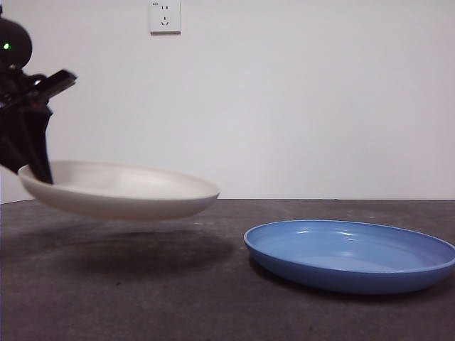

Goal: Pick up the white plate, put it on the blue plate, put it on desk

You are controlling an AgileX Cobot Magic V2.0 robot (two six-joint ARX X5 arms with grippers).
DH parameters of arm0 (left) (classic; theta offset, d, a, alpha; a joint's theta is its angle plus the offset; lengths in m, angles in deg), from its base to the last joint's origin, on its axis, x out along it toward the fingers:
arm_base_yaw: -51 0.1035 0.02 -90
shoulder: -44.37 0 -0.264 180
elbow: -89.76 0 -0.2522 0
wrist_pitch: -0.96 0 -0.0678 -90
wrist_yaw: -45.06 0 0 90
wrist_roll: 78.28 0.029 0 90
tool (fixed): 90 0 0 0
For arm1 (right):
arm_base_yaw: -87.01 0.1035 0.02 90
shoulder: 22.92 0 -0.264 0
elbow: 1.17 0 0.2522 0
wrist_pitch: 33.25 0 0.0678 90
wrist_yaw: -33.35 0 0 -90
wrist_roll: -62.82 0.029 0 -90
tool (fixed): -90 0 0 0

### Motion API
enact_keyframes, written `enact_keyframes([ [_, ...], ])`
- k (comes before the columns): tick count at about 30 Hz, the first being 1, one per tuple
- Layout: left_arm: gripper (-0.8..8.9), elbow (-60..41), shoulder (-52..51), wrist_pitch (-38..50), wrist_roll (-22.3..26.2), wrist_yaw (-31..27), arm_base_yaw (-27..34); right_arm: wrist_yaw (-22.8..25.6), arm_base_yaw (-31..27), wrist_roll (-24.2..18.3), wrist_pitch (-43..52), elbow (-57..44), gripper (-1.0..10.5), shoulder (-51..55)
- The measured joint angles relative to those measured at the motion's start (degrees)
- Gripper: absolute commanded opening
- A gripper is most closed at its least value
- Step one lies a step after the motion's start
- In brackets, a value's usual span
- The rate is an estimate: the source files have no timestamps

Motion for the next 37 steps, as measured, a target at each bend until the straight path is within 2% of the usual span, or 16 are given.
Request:
enact_keyframes([
  [8,0.15,0.3,-1.8,-0.1,-3.2,1.4,-8.0,3.1,0.0,-0.4,-5.5,5.9,5.8,0.0],
  [18,0.15,10.3,0.1,0.2,-6.8,1.7,-17.8,4.6,0.0,-3.0,-13.7,12.7,5.8,0.2],
  [27,0.15,19.8,10.1,-0.9,-8.3,1.7,-23.8,4.6,0.0,-3.1,-19.5,13.0,5.8,2.0],
  [37,0.15,30.1,24.5,-2.9,-8.8,1.7,-29.1,4.6,0.0,-3.1,-19.7,13.0,5.8,3.2],
])
